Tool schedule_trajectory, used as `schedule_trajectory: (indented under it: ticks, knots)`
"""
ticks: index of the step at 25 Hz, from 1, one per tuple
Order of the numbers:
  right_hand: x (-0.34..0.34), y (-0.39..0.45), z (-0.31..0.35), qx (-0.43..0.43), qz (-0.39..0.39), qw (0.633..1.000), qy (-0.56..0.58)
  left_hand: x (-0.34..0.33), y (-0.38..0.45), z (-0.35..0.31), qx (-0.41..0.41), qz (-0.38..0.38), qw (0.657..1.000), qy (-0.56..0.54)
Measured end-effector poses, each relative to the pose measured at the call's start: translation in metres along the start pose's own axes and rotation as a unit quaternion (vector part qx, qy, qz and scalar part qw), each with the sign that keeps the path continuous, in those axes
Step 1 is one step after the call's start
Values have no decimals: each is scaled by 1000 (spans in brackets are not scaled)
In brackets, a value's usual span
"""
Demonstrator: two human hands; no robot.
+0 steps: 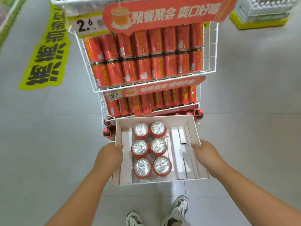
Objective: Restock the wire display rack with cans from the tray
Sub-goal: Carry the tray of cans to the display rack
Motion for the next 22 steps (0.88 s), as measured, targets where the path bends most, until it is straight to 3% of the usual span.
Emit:
schedule_trajectory:
  ticks: [6,17,22]
  knots:
    - [-102,46,-55,16,45,999,-25,-65,27,90,46,-19,999,-13]
    - [-309,182,-217,12,108,992,-66,-285,130,259,116,-17,993,-20]
    - [-392,246,-268,11,112,992,-65,-369,194,313,110,-6,994,-25]
Point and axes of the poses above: each hand's wrist, its own y-axis towards the middle knuckle, its own x-axis out of the back of the hand, z = x × y, the point moved 1 cm from there along y, towards the middle knuckle, and after that the axes turned 6 degrees about -z, right-handed, at the moved point
